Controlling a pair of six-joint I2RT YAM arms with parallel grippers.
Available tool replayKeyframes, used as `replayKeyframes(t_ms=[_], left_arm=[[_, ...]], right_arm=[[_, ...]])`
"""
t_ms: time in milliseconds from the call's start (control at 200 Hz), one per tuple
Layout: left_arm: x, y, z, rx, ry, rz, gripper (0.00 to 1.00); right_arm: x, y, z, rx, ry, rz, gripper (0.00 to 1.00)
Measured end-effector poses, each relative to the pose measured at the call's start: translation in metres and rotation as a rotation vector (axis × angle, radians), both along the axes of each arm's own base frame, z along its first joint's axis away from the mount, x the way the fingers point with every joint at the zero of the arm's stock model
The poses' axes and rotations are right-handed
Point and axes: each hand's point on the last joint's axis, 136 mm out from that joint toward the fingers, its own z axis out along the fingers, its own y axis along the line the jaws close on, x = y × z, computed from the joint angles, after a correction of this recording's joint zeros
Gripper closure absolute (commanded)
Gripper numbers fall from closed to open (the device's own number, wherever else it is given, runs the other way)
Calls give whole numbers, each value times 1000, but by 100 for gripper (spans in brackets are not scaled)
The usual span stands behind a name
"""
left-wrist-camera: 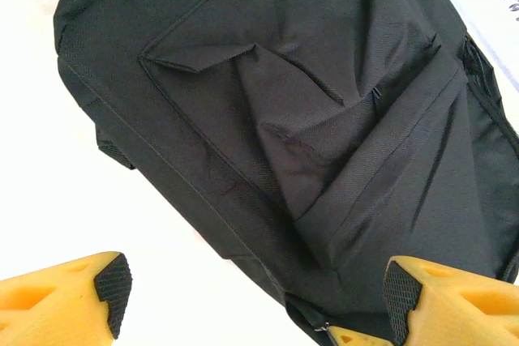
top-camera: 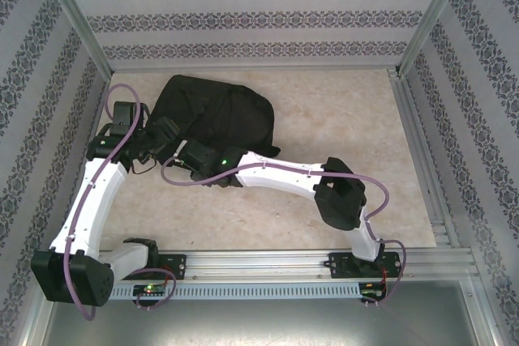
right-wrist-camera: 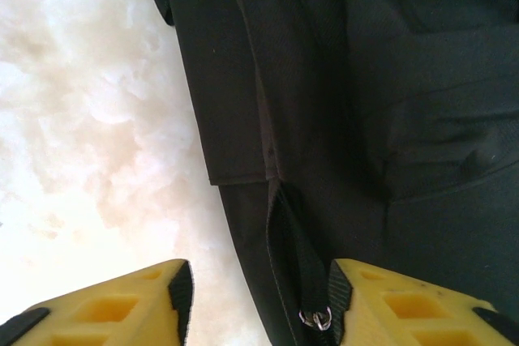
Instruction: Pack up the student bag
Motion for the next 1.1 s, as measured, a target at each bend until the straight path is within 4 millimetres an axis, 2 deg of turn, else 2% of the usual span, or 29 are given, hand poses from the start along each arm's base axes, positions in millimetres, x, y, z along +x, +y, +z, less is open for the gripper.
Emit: replayKeyframes(t_ms=[185, 295, 585, 665, 789, 884, 1099], left_arm=[[-1, 0, -7, -5, 10, 2, 21], [-2, 0, -14, -6, 20, 3, 22], [-7, -5, -41, -45, 62, 2, 24], [-9, -7, -44, -52, 68, -2, 24], [-6, -9, -42, -64, 55, -12, 23], [-3, -10, -40, -78, 40, -16, 23], [-3, -6, -41, -87, 29, -5, 22]], right_arm=[[17, -10, 0, 16, 5, -58, 89], [23, -13, 1, 40, 17, -72, 100], [5, -30, 14, 170, 90, -89, 100], [3, -34, 17, 211, 119, -79, 74], [2, -28, 20, 238, 152, -15, 60], [-6, -21, 22, 237, 166, 71, 55], [-8, -10, 16, 171, 77, 271, 55]])
